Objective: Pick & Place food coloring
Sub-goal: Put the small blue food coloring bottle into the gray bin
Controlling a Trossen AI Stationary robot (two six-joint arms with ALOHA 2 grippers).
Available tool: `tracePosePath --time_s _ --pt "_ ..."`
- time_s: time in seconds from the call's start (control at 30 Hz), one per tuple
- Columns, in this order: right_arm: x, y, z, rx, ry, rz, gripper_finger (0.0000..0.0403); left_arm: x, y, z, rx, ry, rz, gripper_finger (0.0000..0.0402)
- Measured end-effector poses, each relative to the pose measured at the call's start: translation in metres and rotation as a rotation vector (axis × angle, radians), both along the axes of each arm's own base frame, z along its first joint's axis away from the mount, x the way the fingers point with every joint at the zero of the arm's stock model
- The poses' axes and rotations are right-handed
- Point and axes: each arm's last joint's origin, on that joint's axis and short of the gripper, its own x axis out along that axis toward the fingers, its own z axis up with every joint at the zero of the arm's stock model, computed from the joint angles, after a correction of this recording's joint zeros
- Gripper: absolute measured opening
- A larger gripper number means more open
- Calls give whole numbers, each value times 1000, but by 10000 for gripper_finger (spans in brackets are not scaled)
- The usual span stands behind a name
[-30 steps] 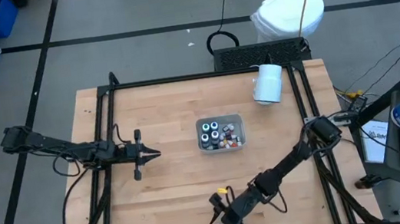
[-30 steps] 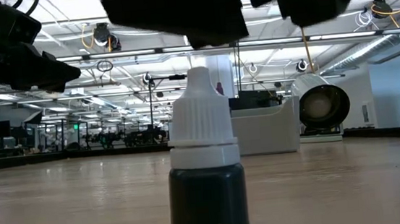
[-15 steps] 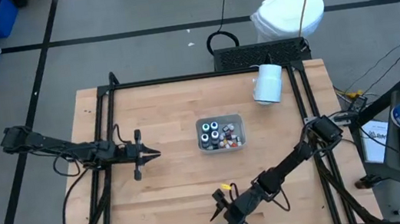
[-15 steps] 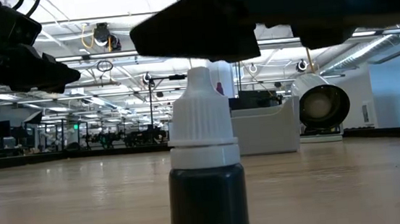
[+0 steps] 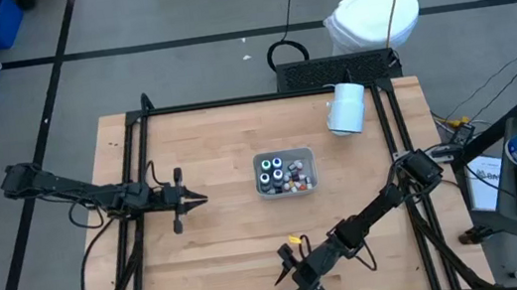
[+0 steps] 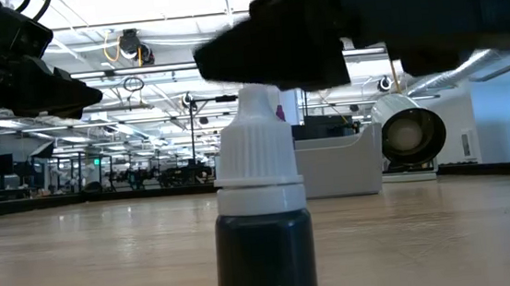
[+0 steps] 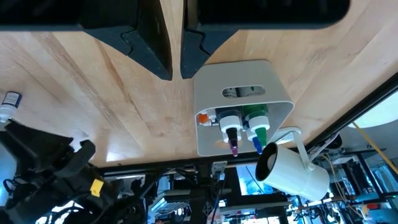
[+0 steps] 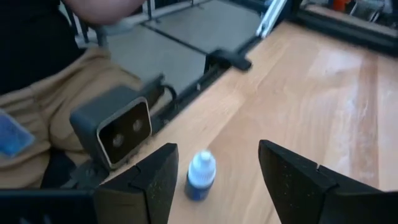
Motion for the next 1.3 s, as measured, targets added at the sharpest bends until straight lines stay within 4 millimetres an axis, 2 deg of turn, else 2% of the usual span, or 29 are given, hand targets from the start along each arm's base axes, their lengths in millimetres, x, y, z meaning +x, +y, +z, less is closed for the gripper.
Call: tracePosePath --time_s 0.37,0.6,0.77,0.97,1.3 --pt "0 5 1 29 -34 -45 210 0 0 0 0 -1 0 42" --pt "8 11 2 0 -12 -43 210 0 0 0 0 0 1 42" --pt "8 12 -3 27 19 -58 210 0 0 0 0 1 1 42" --pt "3 19 -20 6 44 -93 210 0 0 -1 2 8 1 42" --pt "4 19 -19 21 40 -98 210 0 0 -1 16 7 -1 42"
